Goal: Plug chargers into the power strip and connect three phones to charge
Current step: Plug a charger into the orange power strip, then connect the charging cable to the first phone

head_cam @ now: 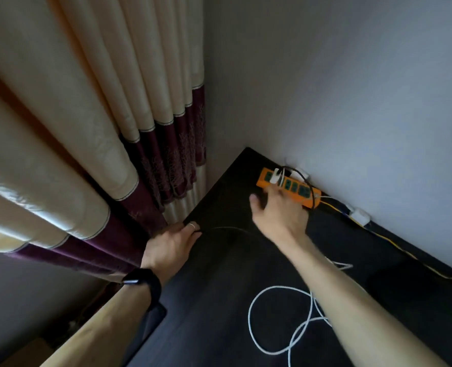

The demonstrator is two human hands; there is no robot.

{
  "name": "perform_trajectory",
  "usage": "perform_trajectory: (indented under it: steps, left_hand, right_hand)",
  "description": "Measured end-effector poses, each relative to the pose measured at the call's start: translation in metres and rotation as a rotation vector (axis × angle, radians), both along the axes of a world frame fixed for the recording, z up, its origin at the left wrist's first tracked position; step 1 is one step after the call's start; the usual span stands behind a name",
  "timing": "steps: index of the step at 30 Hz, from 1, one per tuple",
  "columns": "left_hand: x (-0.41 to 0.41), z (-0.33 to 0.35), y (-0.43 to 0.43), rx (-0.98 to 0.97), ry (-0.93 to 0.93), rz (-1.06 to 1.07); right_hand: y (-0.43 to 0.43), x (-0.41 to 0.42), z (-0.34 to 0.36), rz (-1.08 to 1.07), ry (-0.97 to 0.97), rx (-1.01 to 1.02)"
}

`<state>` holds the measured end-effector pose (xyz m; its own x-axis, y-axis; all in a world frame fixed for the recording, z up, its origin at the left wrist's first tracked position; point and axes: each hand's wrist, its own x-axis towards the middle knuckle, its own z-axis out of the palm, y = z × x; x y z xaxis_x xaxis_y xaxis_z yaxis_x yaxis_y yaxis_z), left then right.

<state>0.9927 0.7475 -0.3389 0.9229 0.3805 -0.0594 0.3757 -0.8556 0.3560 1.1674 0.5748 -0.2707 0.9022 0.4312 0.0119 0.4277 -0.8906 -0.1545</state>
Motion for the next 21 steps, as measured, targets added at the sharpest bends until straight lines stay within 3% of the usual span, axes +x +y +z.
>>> perform_trajectory:
  steps: [4,7,9,12,18,21]
  left_hand:
    - [-0.027,0.043,-0.012,-0.073,-0.145,-0.059]
    - [-0.049,0.075,-0.020,-0.132,-0.054,-0.159]
    - [-0.069,0.095,-0.019,-0.130,-0.059,-0.209]
    - [-0.100,0.124,-0.014,-0.172,-0.127,-0.211]
    - [-0.187,0.145,0.011,-0.246,-0.162,-0.210]
    - [-0.230,0.147,0.034,-0.278,-0.082,-0.198]
  right_hand:
    - [-0.003,-0.120,0.005,-0.196,0.719,0.392]
    - [0.017,-0.179,0.017,-0.505,1.082,0.865]
    - [0.028,-0.201,0.030,-0.670,1.052,1.071]
    - [0.037,-0.220,0.058,-0.635,0.921,1.253]
    - [0.022,-0.238,0.097,-0.649,0.741,1.333]
    - [0.005,-0.234,0.109,-0.696,0.666,1.372]
